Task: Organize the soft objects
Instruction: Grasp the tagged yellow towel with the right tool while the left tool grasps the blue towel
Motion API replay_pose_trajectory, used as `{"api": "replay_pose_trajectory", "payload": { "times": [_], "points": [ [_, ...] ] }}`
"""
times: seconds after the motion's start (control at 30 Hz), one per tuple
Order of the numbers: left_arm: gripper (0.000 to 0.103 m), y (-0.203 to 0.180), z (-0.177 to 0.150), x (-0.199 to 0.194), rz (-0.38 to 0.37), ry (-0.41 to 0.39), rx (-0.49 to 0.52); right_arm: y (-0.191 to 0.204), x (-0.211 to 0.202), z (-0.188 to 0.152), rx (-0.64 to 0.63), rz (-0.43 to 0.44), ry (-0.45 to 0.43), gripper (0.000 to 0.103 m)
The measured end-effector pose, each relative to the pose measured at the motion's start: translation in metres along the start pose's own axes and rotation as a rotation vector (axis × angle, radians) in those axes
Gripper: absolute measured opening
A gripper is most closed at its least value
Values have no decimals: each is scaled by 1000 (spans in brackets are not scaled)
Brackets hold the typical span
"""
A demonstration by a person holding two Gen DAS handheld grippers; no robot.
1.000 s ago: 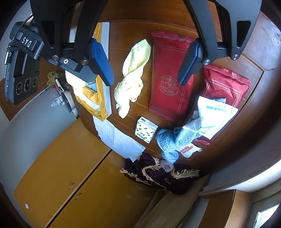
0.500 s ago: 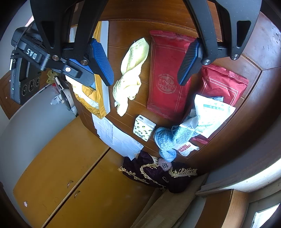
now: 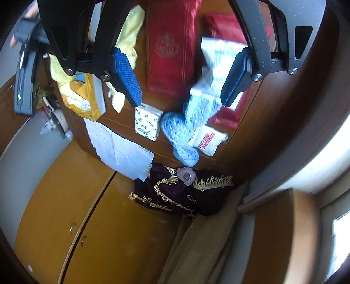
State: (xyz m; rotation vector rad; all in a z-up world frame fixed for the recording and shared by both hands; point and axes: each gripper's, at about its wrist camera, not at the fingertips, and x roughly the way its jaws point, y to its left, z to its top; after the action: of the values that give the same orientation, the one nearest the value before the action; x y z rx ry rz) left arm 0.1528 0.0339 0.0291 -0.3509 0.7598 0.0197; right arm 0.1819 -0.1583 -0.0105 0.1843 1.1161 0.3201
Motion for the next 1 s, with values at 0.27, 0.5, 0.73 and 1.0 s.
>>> {"api": "replay_pose_trajectory", "payload": {
  "times": [0.27, 0.5, 0.73, 1.0],
  "points": [
    [75, -38, 28, 90, 188, 123, 218, 13, 10, -8, -93, -141, -11, 47],
    [47, -37, 18, 124, 226, 208, 214, 13, 1, -15, -118, -57, -15, 42],
    [40, -11, 22, 67, 21, 115, -25, 3, -34, -25, -98, 100, -116, 42],
    [40, -21, 7, -15, -164, 30, -159, -22, -98, -31, -74, 247, -240, 42]
  ]
}}
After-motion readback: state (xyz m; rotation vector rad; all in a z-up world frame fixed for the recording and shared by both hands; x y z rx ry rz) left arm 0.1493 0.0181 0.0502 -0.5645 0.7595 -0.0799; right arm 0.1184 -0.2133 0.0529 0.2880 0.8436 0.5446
